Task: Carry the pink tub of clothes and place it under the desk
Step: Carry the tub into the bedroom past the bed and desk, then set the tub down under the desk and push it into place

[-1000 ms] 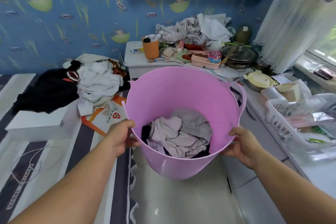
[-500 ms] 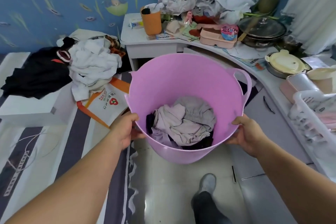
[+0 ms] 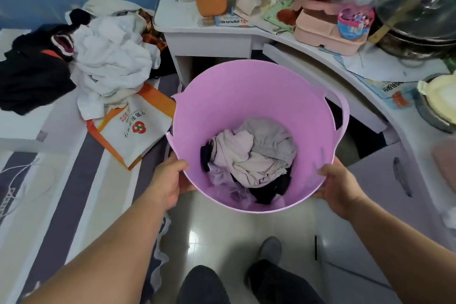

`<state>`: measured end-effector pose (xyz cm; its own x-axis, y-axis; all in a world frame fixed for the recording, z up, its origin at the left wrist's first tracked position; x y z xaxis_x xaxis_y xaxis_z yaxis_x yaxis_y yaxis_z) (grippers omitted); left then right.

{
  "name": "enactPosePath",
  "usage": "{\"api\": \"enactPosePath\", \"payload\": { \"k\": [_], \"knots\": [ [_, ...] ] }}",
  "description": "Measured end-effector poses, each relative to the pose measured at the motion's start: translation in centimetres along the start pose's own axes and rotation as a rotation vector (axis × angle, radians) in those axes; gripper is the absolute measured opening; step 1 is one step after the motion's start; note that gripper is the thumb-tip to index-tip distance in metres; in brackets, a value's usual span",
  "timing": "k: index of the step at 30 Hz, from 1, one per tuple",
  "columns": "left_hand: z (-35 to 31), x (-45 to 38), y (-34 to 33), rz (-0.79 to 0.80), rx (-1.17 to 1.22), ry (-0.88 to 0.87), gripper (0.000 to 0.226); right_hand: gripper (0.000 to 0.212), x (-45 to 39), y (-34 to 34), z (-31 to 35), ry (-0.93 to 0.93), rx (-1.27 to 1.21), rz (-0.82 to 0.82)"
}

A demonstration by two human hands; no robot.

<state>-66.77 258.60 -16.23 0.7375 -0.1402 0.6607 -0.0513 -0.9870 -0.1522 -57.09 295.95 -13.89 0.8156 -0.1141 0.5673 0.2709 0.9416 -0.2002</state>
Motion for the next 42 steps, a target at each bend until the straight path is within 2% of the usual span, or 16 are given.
{"api": "enactPosePath", "payload": {
  "k": [9,12,20,25,30,33,42],
  "knots": [
    [0.9,-7.7,-0.8,-0.022,-0.016,0.095,0.057,0.074,-7.5,2.1,-2.1,-0.052,-0.043,-0.034],
    [0.7,-10.0,-0.7,0.030,-0.017,0.142,0.050,0.075,-9.4,2.3,-3.2,-0.056,-0.105,-0.042],
    [0.2,-17.1,-0.9,0.124,-0.074,0.193,0.061,0.075,-13.5,3.3,-6.2,-0.101,-0.164,-0.110],
    [0.8,-22.4,-2.0,0.153,-0.109,0.207,0.067,0.068,-17.1,4.6,-8.2,-0.105,-0.212,-0.180],
    [1.8,-26.1,-4.1,0.160,-0.132,0.207,0.065,0.057,-20.2,6.9,-10.3,-0.146,-0.248,-0.285],
    [3.3,-29.7,-5.7,0.163,-0.138,0.197,0.064,0.052,-23.7,8.8,-11.5,-0.149,-0.281,-0.294],
    [7.5,-39.9,-11.7,0.197,-0.123,0.133,0.057,0.045,-32.7,15.3,-12.5,-0.032,-0.229,-0.348]
  ]
}}
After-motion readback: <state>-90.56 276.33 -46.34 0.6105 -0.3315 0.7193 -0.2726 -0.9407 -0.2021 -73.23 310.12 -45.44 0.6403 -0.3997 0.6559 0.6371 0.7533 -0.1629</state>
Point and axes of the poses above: each hand's wrist, its own x-axis away from the middle knuckle, its own y-axis out of the back of the hand, z = x × y, the point moved 1 cm from there along -x, towards the middle knuckle, and after that the axes turned 8 degrees about z, right-handed, at the moved point
